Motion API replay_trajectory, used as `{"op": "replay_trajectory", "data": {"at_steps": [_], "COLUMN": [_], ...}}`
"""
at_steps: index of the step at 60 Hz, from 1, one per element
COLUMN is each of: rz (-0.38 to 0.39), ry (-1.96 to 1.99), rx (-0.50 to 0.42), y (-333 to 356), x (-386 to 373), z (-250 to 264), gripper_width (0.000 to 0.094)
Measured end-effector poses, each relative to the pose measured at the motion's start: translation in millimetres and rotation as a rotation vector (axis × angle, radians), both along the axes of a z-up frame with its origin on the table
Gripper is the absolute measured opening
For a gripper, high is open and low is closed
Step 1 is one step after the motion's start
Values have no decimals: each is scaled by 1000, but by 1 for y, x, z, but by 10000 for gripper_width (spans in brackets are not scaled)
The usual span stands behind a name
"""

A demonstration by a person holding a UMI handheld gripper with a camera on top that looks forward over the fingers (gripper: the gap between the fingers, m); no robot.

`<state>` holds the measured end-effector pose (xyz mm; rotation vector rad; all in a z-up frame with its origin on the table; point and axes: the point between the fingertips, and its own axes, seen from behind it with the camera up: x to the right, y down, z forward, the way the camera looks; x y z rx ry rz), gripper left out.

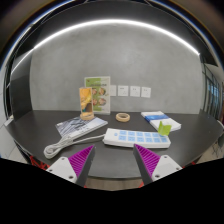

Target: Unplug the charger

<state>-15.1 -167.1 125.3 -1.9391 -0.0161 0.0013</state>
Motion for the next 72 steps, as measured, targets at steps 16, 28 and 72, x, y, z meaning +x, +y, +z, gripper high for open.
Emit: {"op": "replay_trajectory", "data": {"at_steps": [16,28,72], "rz": [-115,-146,-119], "ry": [-29,-58,-20], "rx": [-27,-10,72], "y": [21,81,209], "x": [105,203,261], "z": [-22,-42,-62], "gripper_width": [793,781,332]}}
